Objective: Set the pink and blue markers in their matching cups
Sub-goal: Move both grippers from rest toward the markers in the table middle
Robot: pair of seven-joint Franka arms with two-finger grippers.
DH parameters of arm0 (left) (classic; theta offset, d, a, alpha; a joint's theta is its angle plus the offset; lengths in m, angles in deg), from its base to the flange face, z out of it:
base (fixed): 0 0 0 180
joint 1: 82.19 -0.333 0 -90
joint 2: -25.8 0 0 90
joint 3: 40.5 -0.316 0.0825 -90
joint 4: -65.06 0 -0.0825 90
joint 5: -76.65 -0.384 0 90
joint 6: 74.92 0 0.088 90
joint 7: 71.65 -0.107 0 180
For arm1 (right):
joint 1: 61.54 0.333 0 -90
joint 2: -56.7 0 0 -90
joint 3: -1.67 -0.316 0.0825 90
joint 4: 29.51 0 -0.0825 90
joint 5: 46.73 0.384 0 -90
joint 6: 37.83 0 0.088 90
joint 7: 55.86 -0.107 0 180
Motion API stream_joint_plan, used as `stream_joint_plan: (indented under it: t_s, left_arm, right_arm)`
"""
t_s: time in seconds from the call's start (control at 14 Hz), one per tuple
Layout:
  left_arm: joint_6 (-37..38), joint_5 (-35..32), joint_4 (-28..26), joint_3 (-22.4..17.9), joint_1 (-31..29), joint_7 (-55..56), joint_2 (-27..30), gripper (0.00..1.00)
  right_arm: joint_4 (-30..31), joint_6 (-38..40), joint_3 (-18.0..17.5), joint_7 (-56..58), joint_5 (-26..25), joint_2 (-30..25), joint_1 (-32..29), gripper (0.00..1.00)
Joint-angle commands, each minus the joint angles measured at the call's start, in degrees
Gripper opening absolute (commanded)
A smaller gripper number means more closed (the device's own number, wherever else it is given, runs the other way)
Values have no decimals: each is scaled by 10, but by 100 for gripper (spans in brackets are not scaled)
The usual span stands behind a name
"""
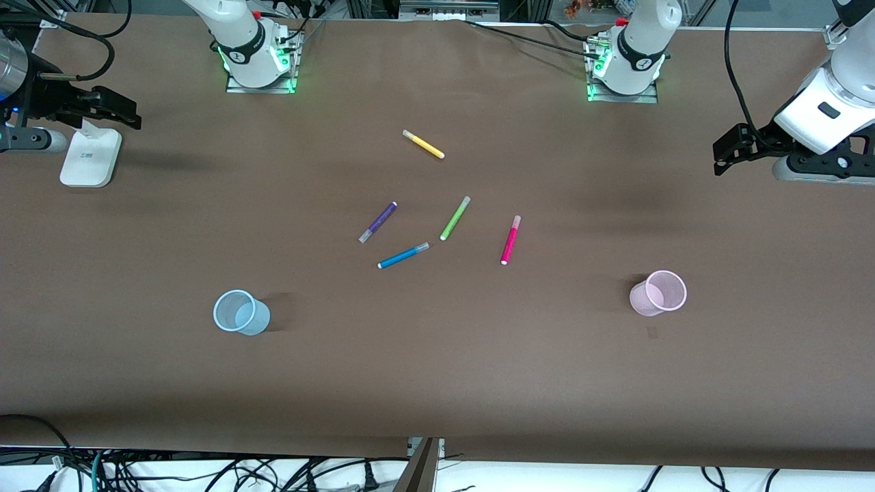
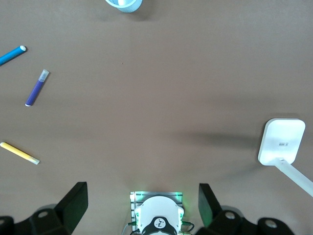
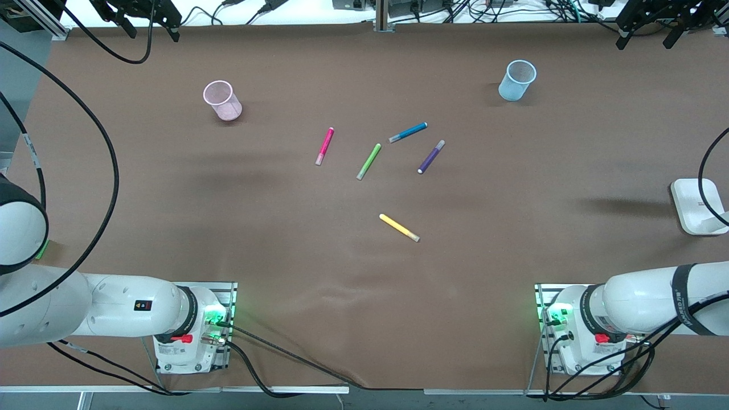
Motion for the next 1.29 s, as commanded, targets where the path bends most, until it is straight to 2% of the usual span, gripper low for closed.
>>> stream_joint_plan:
  t_s: [0.0, 0.86, 1.07, 1.21]
  left_arm:
    - [11, 4, 3, 1, 0, 5, 7, 100]
    - [34, 9, 3, 5, 1, 3, 4, 100]
    - [76, 9, 3, 24, 4, -3, -8, 100]
    - [97, 9, 0, 61, 6, 5, -32, 100]
  right_arm:
    - [-16, 12, -6, -5, -3, 5, -5, 100]
    - [-12, 19, -4, -2, -6, 35, -6, 100]
    - [-12, 6, -10, -25, 0, 41, 8, 100]
    - [-13, -1, -10, -115, 4, 53, 36, 99]
